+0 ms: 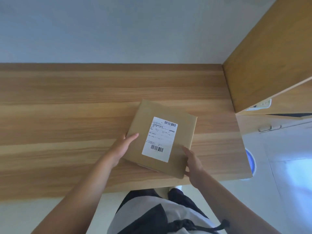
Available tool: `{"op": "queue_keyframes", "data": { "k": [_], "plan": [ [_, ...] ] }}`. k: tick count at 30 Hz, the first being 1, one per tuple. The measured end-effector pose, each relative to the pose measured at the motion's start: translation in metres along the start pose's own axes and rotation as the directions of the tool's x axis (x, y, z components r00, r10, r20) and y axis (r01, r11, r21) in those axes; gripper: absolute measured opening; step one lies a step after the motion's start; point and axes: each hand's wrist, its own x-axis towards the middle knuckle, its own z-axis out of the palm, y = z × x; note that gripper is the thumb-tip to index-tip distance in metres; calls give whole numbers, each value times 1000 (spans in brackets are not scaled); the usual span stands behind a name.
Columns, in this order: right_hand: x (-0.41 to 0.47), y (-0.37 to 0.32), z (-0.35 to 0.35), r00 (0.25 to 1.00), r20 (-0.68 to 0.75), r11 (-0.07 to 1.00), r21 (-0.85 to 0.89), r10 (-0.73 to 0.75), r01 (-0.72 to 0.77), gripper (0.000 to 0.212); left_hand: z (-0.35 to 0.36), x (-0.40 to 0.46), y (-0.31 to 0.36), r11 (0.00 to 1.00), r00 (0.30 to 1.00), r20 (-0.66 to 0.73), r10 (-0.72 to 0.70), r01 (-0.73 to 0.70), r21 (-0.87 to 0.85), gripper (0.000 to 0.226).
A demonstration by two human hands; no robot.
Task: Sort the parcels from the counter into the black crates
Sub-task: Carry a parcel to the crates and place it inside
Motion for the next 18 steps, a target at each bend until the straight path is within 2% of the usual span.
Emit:
{"op": "queue_keyframes", "data": {
  "k": [2, 5, 6, 7, 9, 11, 13, 18],
  "plan": [
    [-1, -2, 3, 999, -33, 1000, -16, -6, 6, 37, -1, -2, 0, 998, 1000, -4, -10, 9, -57, 45],
    [-5, -18, 6, 996, -36, 995, -60, -77, 75, 42, -5, -8, 7, 994, 1000, 4, 21, -20, -107, 91],
    [-8, -26, 5, 992, -24, 989, -86, -125, 123, 44, -7, -11, 12, 992, 999, 9, 38, -37, -123, 97],
    [-14, -36, 6, 985, -13, 979, -111, -172, 169, 45, -9, -17, 18, 989, 999, 10, 53, -52, -136, 97],
    [-35, -58, 6, 960, 6, 952, -124, -281, 279, 42, -12, -31, 31, 976, 988, -15, 154, -154, -153, 80],
    [-60, -80, 4, 917, 21, 909, -125, -399, 398, 38, -14, -51, 47, 933, 952, -69, 299, -307, -187, 60],
    [-87, -100, -3, 871, 35, 865, -104, -491, 492, 37, -14, -78, 61, 871, 906, -125, 405, -423, -249, 51],
    [-154, -127, -34, 740, 147, 750, 21, -657, 661, 25, 5, -158, 76, 722, 755, -254, 604, -654, -226, 72]
  ]
}}
